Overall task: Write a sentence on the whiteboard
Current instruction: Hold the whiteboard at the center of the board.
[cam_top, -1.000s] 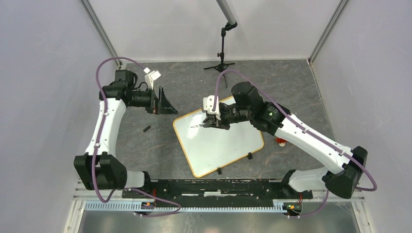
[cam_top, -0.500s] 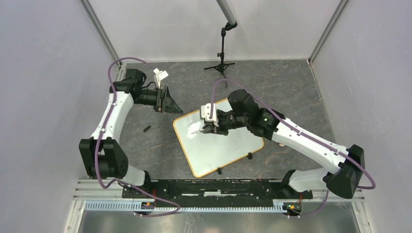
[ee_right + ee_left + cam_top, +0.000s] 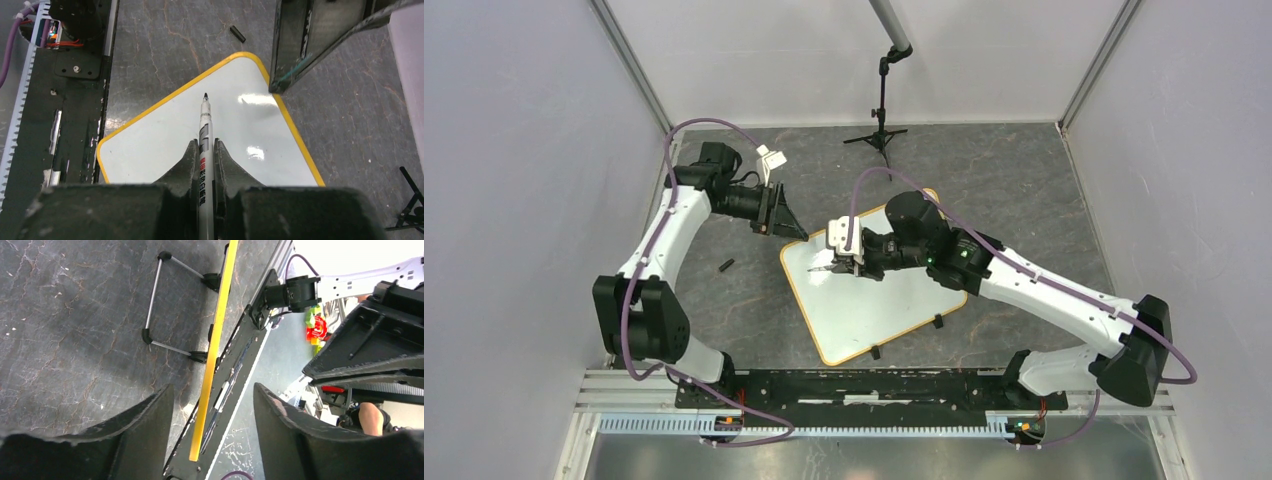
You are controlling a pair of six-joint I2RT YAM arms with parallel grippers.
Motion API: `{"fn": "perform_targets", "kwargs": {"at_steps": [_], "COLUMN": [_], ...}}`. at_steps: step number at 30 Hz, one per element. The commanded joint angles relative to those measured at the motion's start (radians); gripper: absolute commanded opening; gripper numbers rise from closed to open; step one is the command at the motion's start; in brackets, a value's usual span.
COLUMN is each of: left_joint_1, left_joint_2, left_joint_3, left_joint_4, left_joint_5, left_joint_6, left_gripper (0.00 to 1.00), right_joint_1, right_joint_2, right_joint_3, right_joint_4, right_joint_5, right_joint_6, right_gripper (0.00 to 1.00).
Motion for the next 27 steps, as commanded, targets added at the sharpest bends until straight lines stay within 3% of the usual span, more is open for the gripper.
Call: {"fn": "perform_targets", "kwargs": {"at_steps": [1,13,27], "left_joint_1": [-0.038,-0.055,-0.058], "left_joint_2": [0.010,0.031,0.033], "left_joint_3": [0.008,0.019,0.018], "left_joint_4": [0.036,0.036,0.036], "left_joint_5": [-0.037,-0.038,-0.053], "left_joint_6": [0.030,0.031,0.044], "left_gripper": [0.61,0.22,0.02], "right_joint_1": [0.036,0.090,0.112], "right_joint_2": [0.044,0.117,0.167], "right_joint_3": [0.080,0.137,0.165], "right_joint_4": [0.057,0.076,0.083], "right_joint_5": [0.089,0.186,0.259], "right_joint_6": [0.027,0.040,0.047], "right_gripper": [0.00,0.00,0.00]}}
